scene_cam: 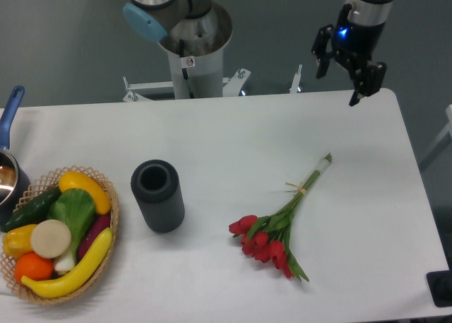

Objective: Pick up the flowers from the table
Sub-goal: 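Move the open gripper down toward the red tulip bunch's stems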

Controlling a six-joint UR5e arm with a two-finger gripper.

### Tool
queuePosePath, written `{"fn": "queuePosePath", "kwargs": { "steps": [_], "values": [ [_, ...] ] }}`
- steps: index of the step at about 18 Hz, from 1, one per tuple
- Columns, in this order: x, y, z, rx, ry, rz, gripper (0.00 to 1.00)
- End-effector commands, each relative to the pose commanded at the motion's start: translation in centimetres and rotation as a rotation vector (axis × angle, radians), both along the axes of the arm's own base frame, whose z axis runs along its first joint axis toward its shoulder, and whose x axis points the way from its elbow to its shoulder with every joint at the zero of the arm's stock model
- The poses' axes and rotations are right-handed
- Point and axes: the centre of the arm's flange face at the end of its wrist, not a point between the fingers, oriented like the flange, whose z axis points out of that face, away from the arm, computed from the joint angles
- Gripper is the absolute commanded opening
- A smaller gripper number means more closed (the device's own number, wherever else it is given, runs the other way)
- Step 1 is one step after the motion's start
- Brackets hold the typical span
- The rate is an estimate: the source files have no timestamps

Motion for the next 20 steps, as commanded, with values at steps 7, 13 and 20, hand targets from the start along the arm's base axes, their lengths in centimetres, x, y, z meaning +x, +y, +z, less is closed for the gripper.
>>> {"fn": "queuePosePath", "kwargs": {
  "steps": [7,13,20],
  "values": [
    [0.3,1.2,-0.3,0.083,-0.029,-0.006,1.00],
    [0.7,1.3,-2.1,0.120,-0.073,0.076,1.00],
    [1.9,4.9,-5.0,0.101,-0.157,0.126,1.00]
  ]
}}
